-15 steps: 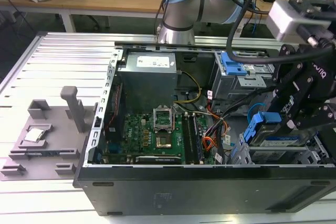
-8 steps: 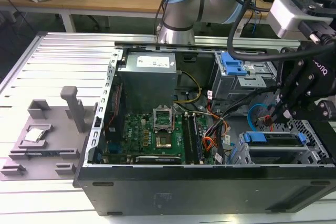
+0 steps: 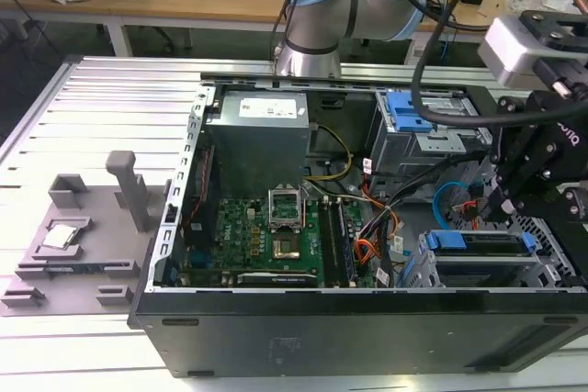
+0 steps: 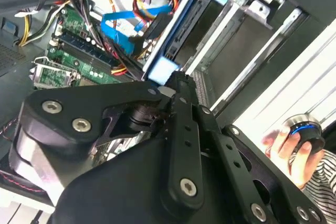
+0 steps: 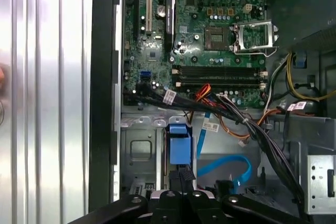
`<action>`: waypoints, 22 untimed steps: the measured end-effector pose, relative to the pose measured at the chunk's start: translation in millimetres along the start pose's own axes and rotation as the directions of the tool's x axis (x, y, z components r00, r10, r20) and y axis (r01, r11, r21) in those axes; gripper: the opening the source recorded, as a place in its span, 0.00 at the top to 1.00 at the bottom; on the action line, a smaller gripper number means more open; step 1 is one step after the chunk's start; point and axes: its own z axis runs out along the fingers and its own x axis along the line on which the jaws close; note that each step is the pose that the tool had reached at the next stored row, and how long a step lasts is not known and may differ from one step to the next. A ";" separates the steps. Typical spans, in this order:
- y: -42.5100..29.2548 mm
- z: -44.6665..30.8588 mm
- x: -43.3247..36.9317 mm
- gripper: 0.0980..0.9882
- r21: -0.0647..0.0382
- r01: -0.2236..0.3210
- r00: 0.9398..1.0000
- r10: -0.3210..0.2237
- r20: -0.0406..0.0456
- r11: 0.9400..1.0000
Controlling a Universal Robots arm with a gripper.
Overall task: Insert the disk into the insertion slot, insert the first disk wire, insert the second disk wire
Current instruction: 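Insert the disk into the insertion slot, then insert the first disk wire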
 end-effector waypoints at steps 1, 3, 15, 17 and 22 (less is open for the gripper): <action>-1.9 0.1 0.0 0.99 -0.001 0.000 1.000 0.000 0.000 1.000; -6.0 0.2 -0.1 0.99 -0.002 0.000 1.000 0.000 0.000 1.000; -6.3 0.4 -0.1 0.99 -0.002 0.000 1.000 0.000 0.000 1.000; -6.3 0.4 -0.1 0.85 -0.002 0.000 1.000 0.000 0.000 1.000; -7.0 0.6 -0.2 0.77 -0.002 0.000 1.000 0.000 0.000 1.000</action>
